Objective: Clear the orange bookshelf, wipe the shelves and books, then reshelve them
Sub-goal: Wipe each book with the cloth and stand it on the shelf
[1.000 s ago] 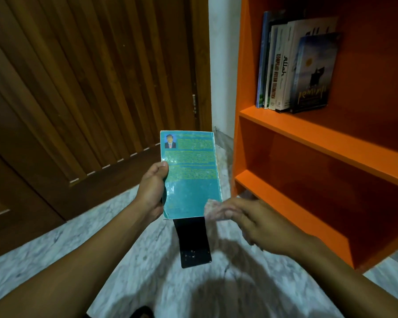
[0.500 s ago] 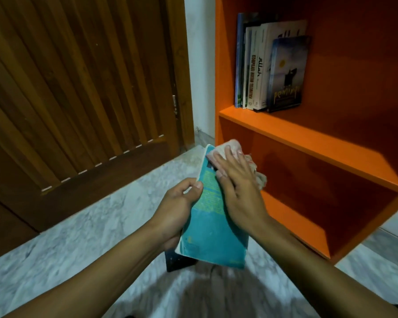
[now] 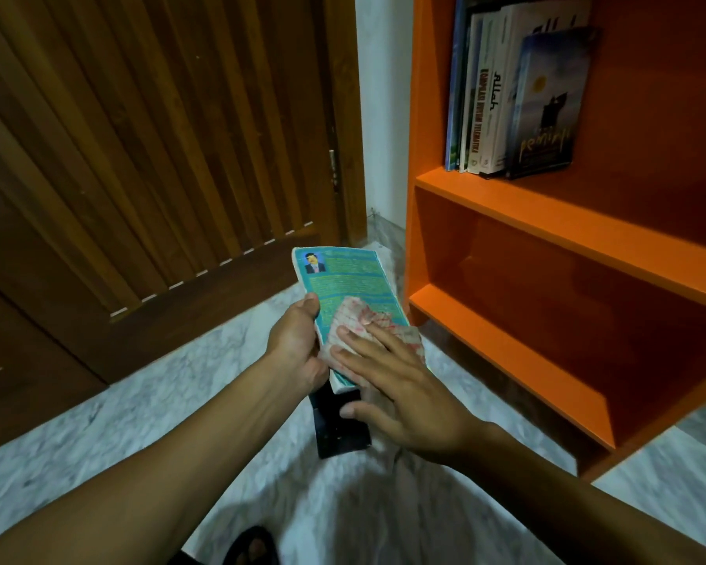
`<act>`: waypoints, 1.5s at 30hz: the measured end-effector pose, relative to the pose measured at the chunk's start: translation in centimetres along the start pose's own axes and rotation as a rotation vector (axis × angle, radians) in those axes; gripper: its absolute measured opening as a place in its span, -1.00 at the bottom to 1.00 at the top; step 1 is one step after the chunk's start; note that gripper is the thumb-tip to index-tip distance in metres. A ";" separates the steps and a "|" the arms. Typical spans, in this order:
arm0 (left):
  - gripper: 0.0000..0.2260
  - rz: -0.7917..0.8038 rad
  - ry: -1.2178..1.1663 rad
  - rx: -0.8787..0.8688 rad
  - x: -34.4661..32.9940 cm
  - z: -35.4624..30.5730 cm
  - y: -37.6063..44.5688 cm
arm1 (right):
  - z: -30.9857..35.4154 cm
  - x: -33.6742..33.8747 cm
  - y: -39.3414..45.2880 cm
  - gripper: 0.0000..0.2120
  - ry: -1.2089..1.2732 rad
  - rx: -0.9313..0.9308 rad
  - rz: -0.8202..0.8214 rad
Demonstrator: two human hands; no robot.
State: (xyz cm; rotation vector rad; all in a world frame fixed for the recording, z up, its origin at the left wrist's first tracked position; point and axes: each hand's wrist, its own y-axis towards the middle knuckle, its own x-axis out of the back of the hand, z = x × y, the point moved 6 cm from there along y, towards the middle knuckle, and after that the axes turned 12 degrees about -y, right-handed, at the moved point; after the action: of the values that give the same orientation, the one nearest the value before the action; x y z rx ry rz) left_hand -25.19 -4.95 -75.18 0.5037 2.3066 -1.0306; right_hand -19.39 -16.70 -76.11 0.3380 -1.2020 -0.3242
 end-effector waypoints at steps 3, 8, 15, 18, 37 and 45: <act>-0.66 -0.044 -0.026 -0.023 0.4 -0.8 0.0 | 0.2 0.3 -0.2 -0.49 -0.046 0.096 -0.113; -0.75 -0.043 -0.060 -0.117 0.7 -2.7 0.1 | 0.6 0.7 -0.7 -0.51 -0.057 0.259 -0.115; -0.78 0.031 0.126 -0.275 0.6 -5.4 0.2 | -6.4 2.3 -1.9 -0.63 0.543 -0.682 -0.364; -0.77 0.074 0.154 -0.265 0.3 -5.4 0.3 | -7.8 0.9 -2.5 -0.76 1.078 -1.022 -0.315; -0.38 0.214 0.735 -0.354 -1.6 1.8 -0.3 | -2.0 2.0 -1.1 -0.74 0.050 -0.397 -0.260; -0.79 0.047 0.457 -0.481 0.8 -0.2 1.4 | -1.2 1.1 -0.4 -0.78 0.133 -0.290 -0.155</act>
State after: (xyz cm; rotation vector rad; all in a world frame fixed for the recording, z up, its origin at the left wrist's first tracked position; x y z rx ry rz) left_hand -25.13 -3.83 -76.30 0.6342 2.8041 -0.3252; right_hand -17.96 -17.38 -75.71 0.1970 -0.9839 -0.5947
